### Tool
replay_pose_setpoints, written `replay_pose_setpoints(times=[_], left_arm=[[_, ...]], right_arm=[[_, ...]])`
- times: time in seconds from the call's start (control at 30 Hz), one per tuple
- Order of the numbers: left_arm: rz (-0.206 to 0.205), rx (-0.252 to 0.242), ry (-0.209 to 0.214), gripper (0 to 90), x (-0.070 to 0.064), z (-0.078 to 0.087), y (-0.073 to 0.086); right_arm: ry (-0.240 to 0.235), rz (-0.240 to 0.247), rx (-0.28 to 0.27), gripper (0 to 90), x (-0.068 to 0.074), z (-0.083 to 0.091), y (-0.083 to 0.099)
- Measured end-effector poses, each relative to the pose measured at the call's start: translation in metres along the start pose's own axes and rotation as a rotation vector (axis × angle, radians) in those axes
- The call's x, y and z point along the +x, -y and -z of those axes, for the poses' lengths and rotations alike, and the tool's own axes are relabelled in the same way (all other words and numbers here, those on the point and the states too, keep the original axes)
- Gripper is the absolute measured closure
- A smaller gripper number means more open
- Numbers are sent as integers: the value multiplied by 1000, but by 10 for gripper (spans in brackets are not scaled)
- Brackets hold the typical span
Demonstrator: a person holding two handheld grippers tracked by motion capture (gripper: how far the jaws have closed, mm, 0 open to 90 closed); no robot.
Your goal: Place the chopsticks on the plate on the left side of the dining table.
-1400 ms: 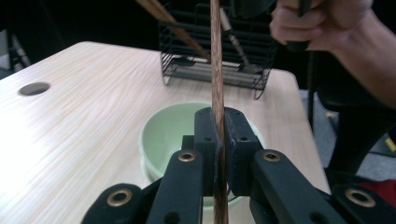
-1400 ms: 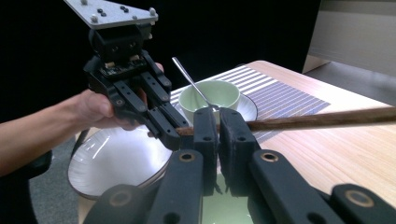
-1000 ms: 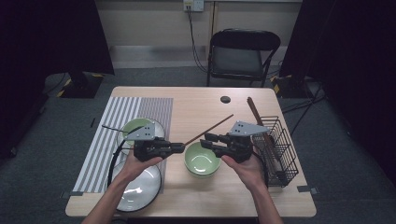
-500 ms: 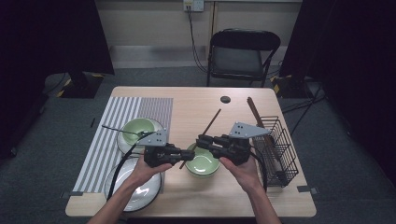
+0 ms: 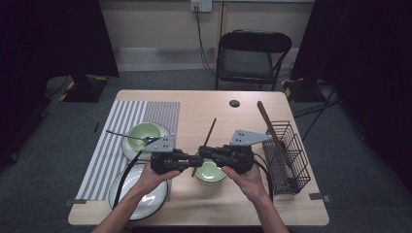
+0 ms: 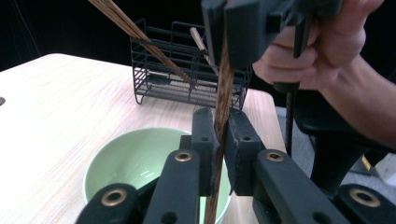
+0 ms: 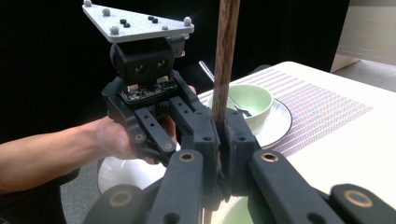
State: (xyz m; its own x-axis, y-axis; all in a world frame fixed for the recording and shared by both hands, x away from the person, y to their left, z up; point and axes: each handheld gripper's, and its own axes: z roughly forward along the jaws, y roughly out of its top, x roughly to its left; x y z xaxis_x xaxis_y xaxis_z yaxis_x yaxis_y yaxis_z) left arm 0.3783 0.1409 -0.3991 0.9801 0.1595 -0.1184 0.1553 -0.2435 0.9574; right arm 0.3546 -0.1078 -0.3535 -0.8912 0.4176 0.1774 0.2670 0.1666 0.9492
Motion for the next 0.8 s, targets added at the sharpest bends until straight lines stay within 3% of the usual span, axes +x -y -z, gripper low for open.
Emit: replay_pose_setpoints(times=[0.07, 0.17, 0.27, 0.33, 0.4, 0.53, 0.77, 0.8], left_arm=[[-6, 9, 7, 848, -1, 0, -1], [-3, 10, 6, 850, -2, -2, -1], [3, 18, 9, 850, -2, -3, 0], [-1, 25, 12, 850, -1, -4, 0], [7, 30, 3, 851, -1, -4, 0], [22, 20, -11, 852, 2, 0, 0], [23, 30, -28, 853, 2, 2, 0], [28, 21, -15, 853, 3, 2, 0]], right_arm=[[-8, 0, -7, 853, -1, 0, 0], [9, 1, -23, 674, -1, 2, -1], [51, 5, -24, 547, -2, 5, -3], [74, 7, -24, 535, -2, 6, -3], [139, 13, -27, 468, -4, 9, -3], [187, 21, -24, 451, -6, 11, -2], [214, 13, -23, 380, -9, 11, -1], [216, 15, -23, 386, -10, 11, -1]])
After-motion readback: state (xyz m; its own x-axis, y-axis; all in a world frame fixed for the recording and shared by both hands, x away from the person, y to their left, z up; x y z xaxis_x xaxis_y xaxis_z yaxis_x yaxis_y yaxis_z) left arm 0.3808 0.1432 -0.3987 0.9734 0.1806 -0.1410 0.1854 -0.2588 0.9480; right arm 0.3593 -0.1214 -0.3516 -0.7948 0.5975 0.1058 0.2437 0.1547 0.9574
